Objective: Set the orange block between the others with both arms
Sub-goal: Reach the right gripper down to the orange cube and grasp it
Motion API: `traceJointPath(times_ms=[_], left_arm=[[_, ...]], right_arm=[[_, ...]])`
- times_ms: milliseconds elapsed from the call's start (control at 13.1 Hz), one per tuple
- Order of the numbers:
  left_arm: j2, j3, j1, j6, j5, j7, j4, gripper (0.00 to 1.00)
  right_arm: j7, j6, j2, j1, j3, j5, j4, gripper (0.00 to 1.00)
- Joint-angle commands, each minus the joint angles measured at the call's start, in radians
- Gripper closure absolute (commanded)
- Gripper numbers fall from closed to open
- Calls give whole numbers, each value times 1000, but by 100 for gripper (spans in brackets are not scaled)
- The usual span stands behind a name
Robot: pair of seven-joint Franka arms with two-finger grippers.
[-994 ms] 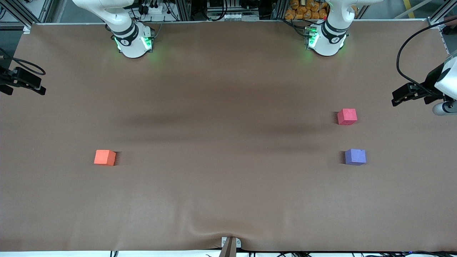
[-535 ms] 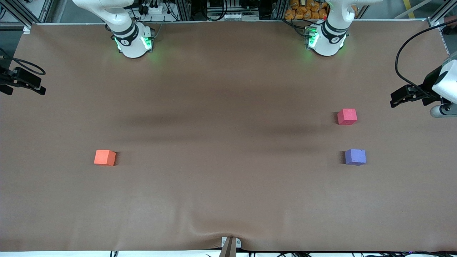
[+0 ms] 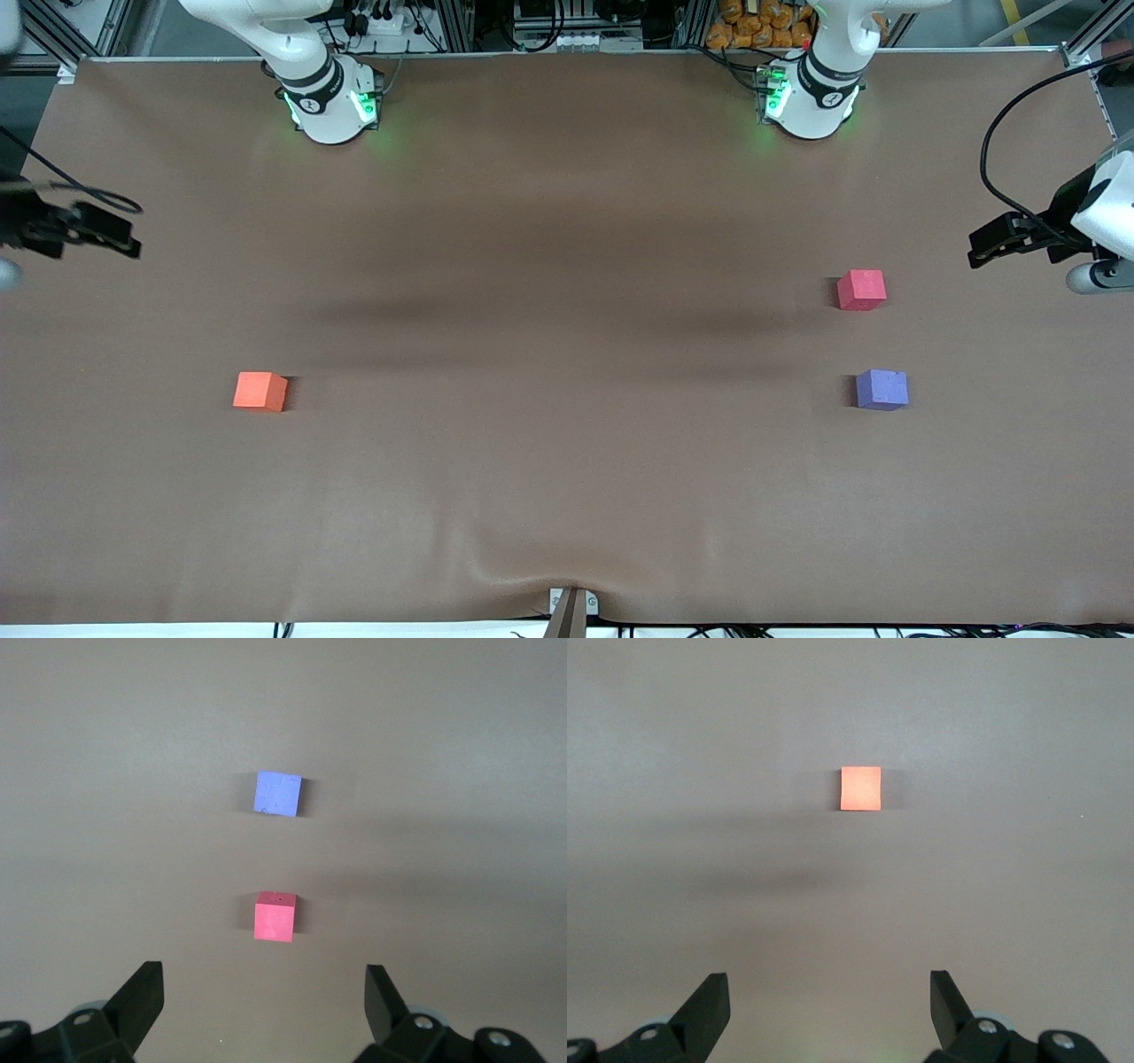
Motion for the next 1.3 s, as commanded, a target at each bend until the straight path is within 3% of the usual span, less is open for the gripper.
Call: traceJointPath(times_ms=[0,459,764,1223], left_arm=[[15,1,-1,-13,-14,17,19,0],[18,1,-4,-13,-14,18,20,0],[32,1,3,-11,-14,23,28,0],[32,1,-4,-11,-14,21,27,0]], right_arm=[[-9,85,74,-14,-4,-18,-32,0],[-57,327,194,-33,-5,-15,-149,0],[-57,563,236,-51,-5,-15,-296,0],[-57,690,341,-13,-1,-9,-298,0]])
